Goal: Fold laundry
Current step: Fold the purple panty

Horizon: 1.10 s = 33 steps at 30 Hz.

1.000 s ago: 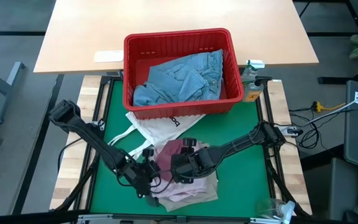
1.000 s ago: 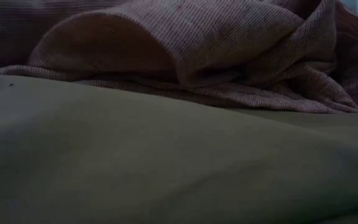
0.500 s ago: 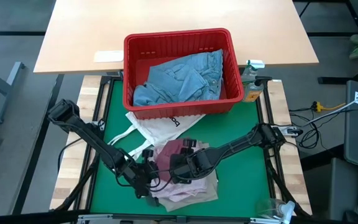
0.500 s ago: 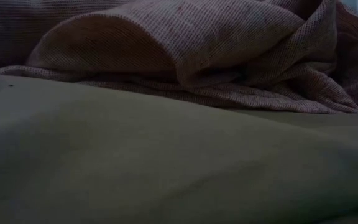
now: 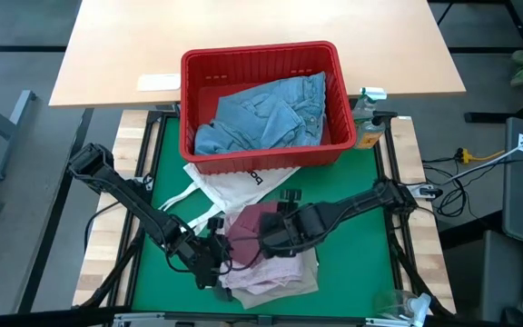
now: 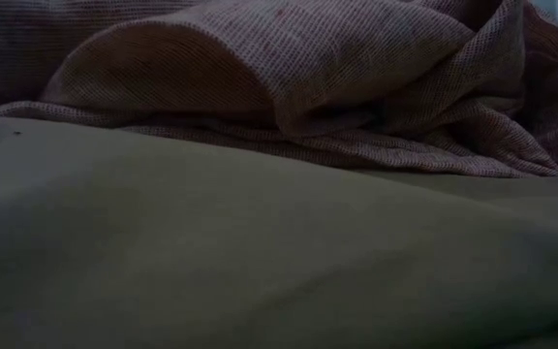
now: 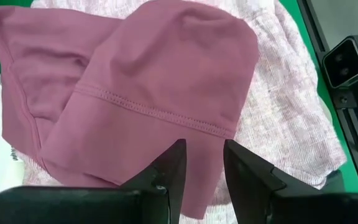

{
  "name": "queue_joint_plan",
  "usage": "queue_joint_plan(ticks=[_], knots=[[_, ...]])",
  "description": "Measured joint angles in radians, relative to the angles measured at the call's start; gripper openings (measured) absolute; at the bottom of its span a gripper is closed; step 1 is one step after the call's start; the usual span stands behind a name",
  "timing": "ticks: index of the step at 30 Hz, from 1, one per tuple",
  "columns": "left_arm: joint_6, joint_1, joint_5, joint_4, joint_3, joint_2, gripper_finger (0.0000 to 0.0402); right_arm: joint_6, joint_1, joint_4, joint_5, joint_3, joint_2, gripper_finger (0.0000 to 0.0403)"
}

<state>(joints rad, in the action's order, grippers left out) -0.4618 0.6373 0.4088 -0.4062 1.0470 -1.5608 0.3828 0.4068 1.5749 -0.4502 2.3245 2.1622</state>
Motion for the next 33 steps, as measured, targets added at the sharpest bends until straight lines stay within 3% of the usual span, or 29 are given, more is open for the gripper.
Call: queue_joint_plan(ticks=[8, 14, 21, 28, 33], knots=[[0.000, 0.000, 0.011, 0.005, 0.000, 0.000, 0.0102, -0.065, -0.100, -0.010, 0.016, -0.168, -0.086, 0.0150], [0.001, -0.002, 0.061, 0.007, 0.000, 0.000, 0.0102, 0.030, -0.197, -0.073, 0.062, -0.463, -0.237, 0.0150], [0.001, -0.030, 0.089, 0.007, 0.000, 0.000, 0.0102, 0.132, -0.244, -0.531, 0.281, -0.902, -0.485, 0.0150], [0.001, -0.062, 0.089, 0.007, 0.000, 0.000, 0.0102, 0.335, -0.245, -1.037, 0.234, -1.150, -0.570, 0.0150], [0.001, -0.073, 0.089, 0.010, 0.000, 0.000, 0.0102, 0.373, -0.243, -1.161, 0.269, -1.210, -0.536, 0.0150]])
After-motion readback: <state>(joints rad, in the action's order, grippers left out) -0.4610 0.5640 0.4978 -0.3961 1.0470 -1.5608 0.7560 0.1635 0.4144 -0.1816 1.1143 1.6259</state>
